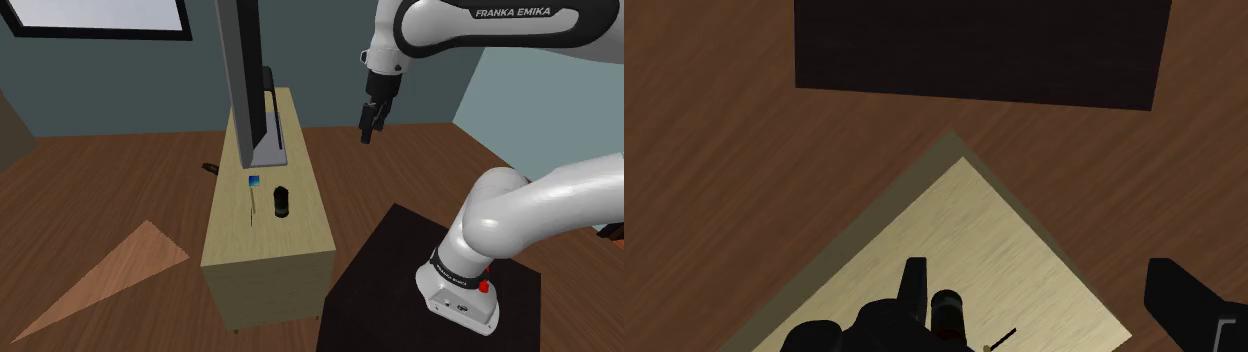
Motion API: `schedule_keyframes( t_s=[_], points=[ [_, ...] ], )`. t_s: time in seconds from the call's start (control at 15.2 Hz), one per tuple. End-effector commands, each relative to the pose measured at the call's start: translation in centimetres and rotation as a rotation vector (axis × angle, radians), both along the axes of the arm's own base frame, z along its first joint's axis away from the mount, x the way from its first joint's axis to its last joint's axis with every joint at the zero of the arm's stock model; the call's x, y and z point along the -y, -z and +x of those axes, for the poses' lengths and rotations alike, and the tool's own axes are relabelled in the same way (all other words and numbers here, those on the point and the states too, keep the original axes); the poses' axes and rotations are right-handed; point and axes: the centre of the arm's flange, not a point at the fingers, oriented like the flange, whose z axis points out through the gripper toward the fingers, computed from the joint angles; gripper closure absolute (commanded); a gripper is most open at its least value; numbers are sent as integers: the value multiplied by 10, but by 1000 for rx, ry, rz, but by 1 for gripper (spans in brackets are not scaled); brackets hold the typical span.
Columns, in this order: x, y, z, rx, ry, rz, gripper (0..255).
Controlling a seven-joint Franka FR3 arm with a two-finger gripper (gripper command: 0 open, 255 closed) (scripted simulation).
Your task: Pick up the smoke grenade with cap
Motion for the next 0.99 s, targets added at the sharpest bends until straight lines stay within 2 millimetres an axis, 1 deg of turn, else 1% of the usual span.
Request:
schedule_keyframes(
  t_s=[0.0, 0.92],
  points=[
    [0, 0, 0, 0, 0, 0, 0],
    [-20, 133, 125, 21, 3, -68, 0]
  ],
)
